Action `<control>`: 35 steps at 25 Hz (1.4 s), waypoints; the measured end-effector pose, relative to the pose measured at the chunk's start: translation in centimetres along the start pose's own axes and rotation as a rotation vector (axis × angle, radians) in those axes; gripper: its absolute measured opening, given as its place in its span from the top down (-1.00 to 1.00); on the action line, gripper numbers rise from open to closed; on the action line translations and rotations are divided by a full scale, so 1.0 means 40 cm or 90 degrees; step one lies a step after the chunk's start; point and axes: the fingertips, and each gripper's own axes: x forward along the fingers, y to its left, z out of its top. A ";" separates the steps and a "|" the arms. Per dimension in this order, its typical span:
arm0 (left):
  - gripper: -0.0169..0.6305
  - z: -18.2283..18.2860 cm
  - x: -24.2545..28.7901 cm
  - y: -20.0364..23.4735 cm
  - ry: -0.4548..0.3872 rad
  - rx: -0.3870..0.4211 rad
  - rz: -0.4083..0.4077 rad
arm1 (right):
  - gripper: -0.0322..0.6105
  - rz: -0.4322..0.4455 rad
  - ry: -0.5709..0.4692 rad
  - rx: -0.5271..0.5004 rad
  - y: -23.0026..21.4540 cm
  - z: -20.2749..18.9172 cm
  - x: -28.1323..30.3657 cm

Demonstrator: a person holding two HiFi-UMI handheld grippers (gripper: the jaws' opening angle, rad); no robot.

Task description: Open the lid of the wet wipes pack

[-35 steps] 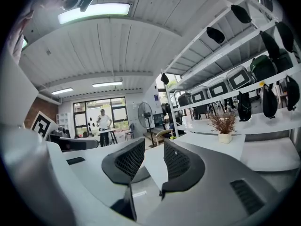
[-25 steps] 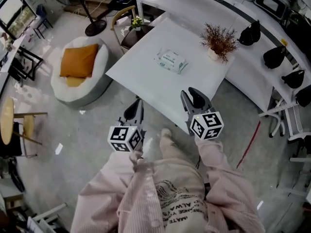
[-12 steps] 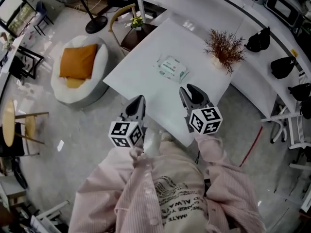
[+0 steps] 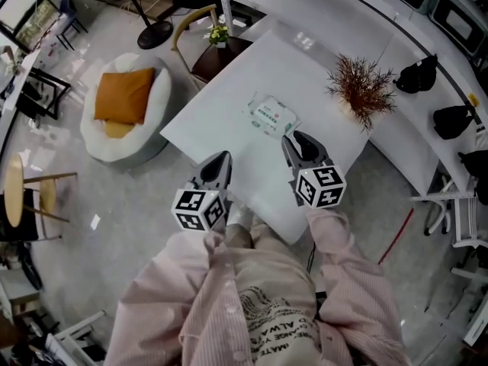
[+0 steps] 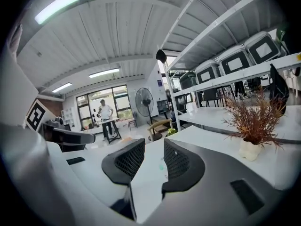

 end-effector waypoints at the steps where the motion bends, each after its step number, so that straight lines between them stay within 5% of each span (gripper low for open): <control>1: 0.96 -0.006 0.012 0.004 0.005 -0.004 -0.002 | 0.54 0.000 0.003 -0.005 -0.004 -0.002 0.012; 21: 0.96 -0.142 0.307 0.149 0.097 -0.086 -0.034 | 0.54 0.039 0.137 -0.182 -0.084 -0.156 0.342; 35: 0.96 -0.234 0.418 0.180 0.146 -0.130 -0.068 | 0.54 0.092 0.230 -0.298 -0.089 -0.263 0.424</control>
